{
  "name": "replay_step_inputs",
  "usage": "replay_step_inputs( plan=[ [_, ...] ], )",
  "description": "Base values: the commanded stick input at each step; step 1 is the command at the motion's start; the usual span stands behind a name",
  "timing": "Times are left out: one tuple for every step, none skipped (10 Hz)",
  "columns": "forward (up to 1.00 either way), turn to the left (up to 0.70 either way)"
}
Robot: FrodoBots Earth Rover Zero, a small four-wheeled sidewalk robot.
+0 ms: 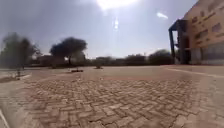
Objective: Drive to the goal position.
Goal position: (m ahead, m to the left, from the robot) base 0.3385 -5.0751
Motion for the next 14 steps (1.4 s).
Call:
replay_step_inputs(
  plan=[
    [0.70, 0.00],
    [0.70, 0.00],
    [0.70, 0.00],
    [0.70, 0.00],
    [0.70, 0.00],
    [0.70, 0.00],
    [0.70, 0.00],
    [0.70, 0.00],
    [0.70, 0.00],
    [0.70, 0.00],
    [0.70, 0.00],
    [0.70, 0.00],
    [0.70, 0.00],
    [0.70, 0.00]
  ],
)
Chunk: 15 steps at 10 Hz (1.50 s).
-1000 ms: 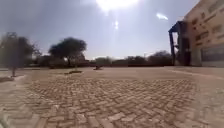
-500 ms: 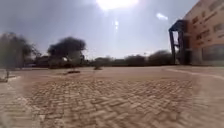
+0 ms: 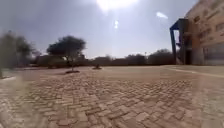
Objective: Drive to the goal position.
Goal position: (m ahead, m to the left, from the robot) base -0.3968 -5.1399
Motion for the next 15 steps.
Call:
replay_step_inputs(
  plan=[
    [0.70, 0.00],
    [0.70, 0.00],
    [0.70, 0.00],
    [0.70, -0.06],
    [0.70, -0.16],
    [0.70, -0.25],
    [0.70, -0.27],
    [0.70, -0.27],
    [0.70, -0.27],
    [0.70, -0.27],
    [0.70, -0.27],
    [0.70, -0.27],
    [0.70, -0.27],
    [0.70, -0.27],
    [0.70, -0.27]
  ],
)
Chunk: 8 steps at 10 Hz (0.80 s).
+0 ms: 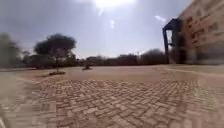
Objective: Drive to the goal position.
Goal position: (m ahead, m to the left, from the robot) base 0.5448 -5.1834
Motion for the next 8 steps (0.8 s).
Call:
replay_step_inputs(
  plan=[
    [0.70, -0.27],
    [0.70, -0.27],
    [0.70, -0.27],
    [0.70, -0.27],
    [0.70, -0.27],
    [0.70, 0.00],
    [0.70, 0.00],
    [0.70, 0.00]
  ],
)
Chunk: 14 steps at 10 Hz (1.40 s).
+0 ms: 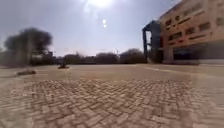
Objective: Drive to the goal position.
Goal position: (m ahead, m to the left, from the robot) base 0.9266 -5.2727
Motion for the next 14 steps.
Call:
replay_step_inputs(
  plan=[
    [0.70, 0.00],
    [0.70, 0.00],
    [0.70, 0.00],
    [0.70, 0.00],
    [0.70, 0.00],
    [0.70, 0.00],
    [0.70, 0.00],
    [0.70, 0.00],
    [0.70, 0.00],
    [0.70, 0.00],
    [0.70, 0.00],
    [0.70, 0.00],
    [0.70, 0.00],
    [0.70, 0.00]
  ],
)
